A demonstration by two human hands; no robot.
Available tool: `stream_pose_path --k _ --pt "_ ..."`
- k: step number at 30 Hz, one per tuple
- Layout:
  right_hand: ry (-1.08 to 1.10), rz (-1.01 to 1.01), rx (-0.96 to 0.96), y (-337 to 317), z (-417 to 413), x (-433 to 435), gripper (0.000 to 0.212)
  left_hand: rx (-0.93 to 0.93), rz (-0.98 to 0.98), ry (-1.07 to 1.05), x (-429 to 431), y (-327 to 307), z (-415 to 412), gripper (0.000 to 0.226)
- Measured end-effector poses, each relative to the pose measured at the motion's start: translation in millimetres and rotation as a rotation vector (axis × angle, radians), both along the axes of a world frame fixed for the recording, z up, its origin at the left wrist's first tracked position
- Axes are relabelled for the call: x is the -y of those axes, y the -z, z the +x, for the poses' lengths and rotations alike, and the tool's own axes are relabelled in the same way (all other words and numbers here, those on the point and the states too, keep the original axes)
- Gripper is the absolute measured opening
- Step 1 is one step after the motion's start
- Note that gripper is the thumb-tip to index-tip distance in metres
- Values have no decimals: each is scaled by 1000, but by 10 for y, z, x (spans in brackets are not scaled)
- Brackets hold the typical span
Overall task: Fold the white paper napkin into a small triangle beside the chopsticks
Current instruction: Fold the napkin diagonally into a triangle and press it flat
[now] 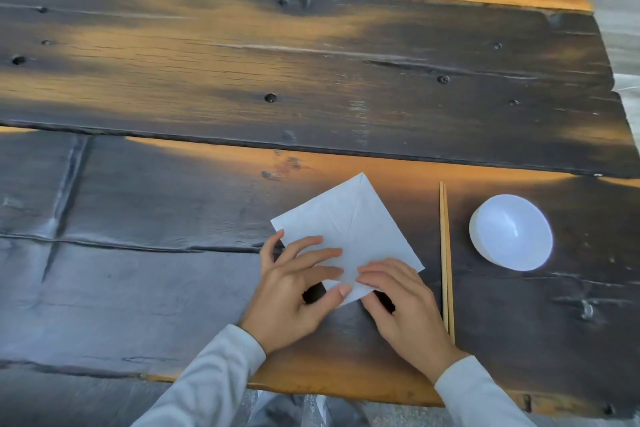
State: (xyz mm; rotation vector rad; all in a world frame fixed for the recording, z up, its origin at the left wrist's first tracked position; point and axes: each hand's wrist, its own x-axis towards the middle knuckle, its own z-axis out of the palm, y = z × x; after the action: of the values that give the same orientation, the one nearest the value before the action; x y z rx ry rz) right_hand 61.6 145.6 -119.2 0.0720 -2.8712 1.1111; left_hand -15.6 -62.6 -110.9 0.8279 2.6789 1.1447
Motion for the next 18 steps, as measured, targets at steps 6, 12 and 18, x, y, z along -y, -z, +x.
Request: stream_pose_path --k 6,12,18 --pt "34 -111 210 -156 -152 -117 12 219 -46 128 101 -66 -267 45" --pt "192 -230 317 -97 -254 -220 9 337 33 -63 -53 -17 -284 14" --pt "347 -339 332 -11 -442 -303 8 456 13 -242 -168 35 -355 8"
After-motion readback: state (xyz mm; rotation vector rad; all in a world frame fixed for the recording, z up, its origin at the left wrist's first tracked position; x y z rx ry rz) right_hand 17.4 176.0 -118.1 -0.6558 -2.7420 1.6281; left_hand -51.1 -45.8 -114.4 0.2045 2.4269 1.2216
